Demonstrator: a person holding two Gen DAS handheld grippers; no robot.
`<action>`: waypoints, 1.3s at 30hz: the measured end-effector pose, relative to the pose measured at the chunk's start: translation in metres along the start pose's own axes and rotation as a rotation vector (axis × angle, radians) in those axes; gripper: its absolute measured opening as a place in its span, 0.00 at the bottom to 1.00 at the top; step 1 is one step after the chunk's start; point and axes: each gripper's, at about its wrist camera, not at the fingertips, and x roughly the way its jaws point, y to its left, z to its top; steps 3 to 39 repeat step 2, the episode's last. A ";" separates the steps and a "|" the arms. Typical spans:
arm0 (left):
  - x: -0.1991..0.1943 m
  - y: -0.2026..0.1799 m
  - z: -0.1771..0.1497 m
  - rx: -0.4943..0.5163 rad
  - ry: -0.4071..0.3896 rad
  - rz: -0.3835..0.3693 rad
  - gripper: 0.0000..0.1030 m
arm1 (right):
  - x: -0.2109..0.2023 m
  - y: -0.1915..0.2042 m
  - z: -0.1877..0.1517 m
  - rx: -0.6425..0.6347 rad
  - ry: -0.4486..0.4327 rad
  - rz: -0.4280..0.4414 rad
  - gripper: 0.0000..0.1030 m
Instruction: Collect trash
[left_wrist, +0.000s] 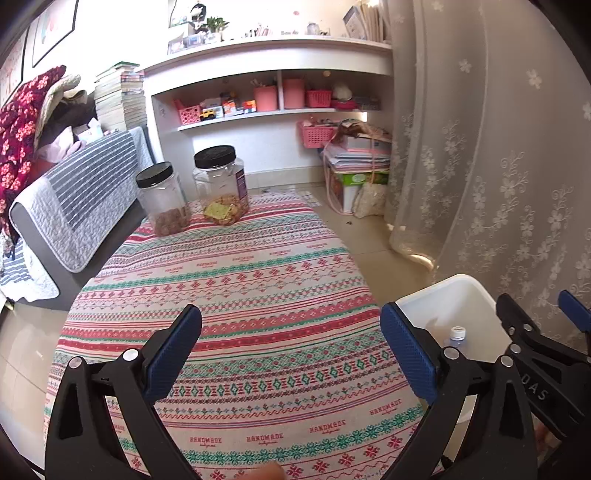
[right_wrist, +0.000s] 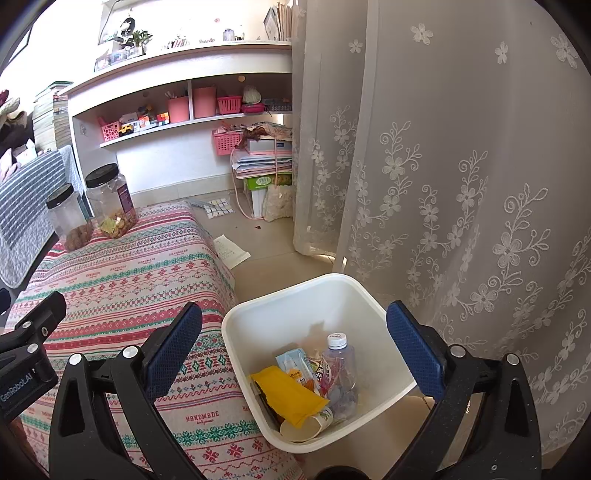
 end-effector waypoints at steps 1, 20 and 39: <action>0.001 0.000 0.000 0.001 0.004 0.005 0.92 | 0.000 0.000 0.000 0.001 -0.002 -0.001 0.93; 0.001 -0.001 0.000 0.001 0.006 0.005 0.92 | 0.000 0.000 0.000 0.002 -0.003 -0.001 0.93; 0.001 -0.001 0.000 0.001 0.006 0.005 0.92 | 0.000 0.000 0.000 0.002 -0.003 -0.001 0.93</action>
